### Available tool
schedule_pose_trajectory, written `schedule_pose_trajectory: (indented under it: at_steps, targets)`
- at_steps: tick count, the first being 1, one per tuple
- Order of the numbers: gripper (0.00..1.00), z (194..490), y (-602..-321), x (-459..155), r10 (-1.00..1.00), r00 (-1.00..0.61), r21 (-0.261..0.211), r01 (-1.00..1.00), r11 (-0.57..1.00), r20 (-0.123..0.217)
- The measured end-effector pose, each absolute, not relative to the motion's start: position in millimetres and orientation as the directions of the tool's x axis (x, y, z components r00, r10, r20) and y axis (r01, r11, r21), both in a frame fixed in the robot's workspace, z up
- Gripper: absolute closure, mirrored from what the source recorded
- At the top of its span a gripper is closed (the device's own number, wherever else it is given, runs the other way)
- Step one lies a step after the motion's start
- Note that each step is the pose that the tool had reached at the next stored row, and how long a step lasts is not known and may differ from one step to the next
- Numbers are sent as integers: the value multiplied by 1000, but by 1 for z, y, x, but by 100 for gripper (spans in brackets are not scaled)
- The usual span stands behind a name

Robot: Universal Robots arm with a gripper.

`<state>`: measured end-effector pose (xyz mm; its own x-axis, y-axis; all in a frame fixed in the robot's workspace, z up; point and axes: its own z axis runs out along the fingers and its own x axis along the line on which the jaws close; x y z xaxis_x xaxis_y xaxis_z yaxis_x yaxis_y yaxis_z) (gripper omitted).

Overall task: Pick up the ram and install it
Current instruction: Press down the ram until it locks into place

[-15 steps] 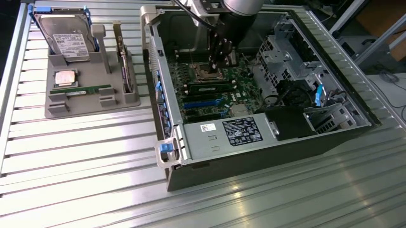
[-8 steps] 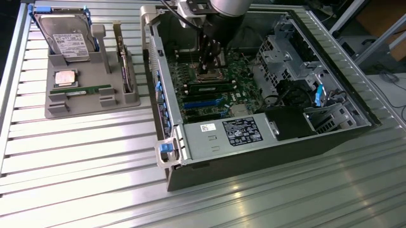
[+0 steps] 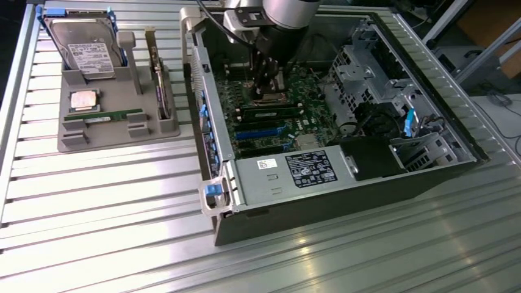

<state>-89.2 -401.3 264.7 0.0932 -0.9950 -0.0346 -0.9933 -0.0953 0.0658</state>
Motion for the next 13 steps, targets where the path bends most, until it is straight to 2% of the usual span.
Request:
schedule_pose_trajectory:
  at_steps: [13]
  targets:
    - [89, 254, -406, -94, -994, 110, 69, -991, -111, -7]
